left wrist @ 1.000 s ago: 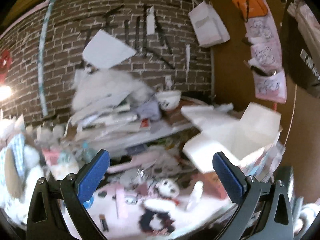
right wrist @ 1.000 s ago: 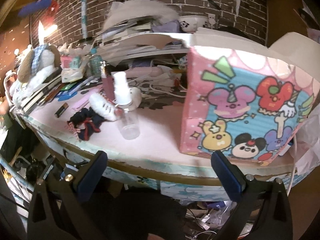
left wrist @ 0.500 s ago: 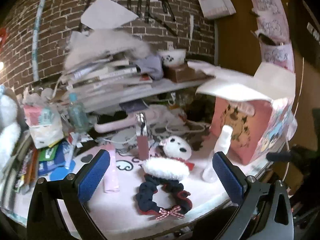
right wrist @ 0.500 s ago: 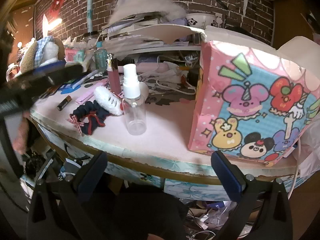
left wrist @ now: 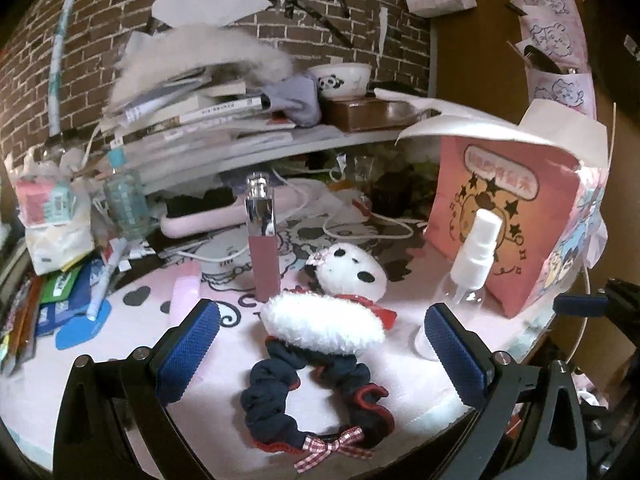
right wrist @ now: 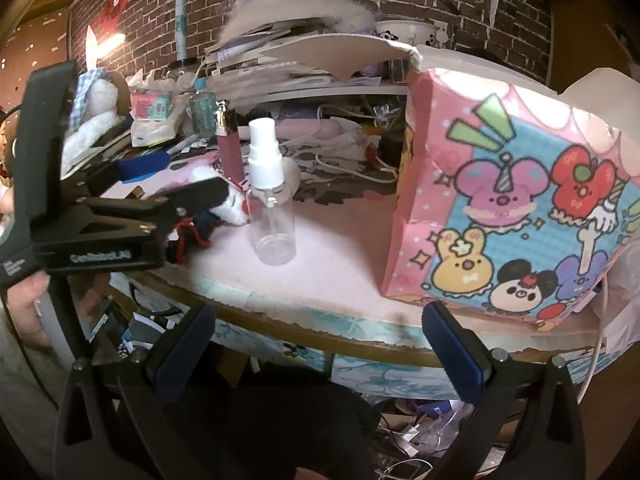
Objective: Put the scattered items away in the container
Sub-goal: 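Move the left gripper back to the desk toward the black scrunchie, then grasp the black scrunchie with white pom using the left gripper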
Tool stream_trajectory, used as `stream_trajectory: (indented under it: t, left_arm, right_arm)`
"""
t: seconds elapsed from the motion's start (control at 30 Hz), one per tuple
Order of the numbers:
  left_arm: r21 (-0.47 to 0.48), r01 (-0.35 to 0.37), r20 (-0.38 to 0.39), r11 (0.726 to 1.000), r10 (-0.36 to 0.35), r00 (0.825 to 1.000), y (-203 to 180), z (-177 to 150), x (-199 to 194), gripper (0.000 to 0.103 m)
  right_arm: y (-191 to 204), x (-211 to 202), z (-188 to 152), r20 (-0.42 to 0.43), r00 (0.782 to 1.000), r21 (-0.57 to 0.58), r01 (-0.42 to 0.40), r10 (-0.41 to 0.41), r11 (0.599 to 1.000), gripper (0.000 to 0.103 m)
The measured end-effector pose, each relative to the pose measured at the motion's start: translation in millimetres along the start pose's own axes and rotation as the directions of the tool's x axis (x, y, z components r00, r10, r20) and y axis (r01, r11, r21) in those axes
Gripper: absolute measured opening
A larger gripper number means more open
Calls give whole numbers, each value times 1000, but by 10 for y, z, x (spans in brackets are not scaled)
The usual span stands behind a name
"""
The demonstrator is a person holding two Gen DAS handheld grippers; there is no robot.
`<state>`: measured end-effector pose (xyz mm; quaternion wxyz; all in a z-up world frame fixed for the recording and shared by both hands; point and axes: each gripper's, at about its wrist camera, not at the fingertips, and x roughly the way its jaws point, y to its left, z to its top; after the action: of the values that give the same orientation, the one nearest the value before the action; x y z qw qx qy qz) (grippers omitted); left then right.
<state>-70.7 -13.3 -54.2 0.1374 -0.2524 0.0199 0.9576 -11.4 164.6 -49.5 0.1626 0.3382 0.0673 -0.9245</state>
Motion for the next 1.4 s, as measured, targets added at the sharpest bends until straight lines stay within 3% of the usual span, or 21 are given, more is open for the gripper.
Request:
stream_trajectory:
  t: [0.33, 0.4, 0.47, 0.53, 0.87, 0.97, 1.4]
  left_arm:
    - [-43, 16, -23, 999, -17, 1000, 52, 5, 147, 101]
    - [-45, 12, -26, 999, -13, 1000, 60, 1, 164, 98]
    - [-44, 19, -42, 999, -20, 999, 67, -9, 189, 83]
    - [-44, 31, -64, 999, -34, 997, 72, -22, 234, 77]
    - [-32, 26, -82, 999, -29, 996, 40, -47, 333, 76]
    - [-43, 35, -87, 998, -39, 995, 54, -62, 349, 63]
    - [-41, 37, -72, 998, -40, 997, 59, -30, 288, 58]
  right_arm:
    - [0, 17, -4, -7, 1000, 5, -1, 2, 1000, 103]
    - [0, 17, -5, -7, 1000, 5, -1, 1, 1000, 103]
    - [-1, 18, -5, -7, 1000, 7, -1, 1, 1000, 103]
    - [-5, 18, -9, -8, 1000, 9, -2, 2, 1000, 103]
    - [-3, 28, -10, -13, 1000, 10, -5, 5, 1000, 103]
    - [-3, 29, -12, -14, 1000, 10, -3, 4, 1000, 103]
    - [1, 33, -26, -13, 1000, 13, -7, 7, 1000, 103]
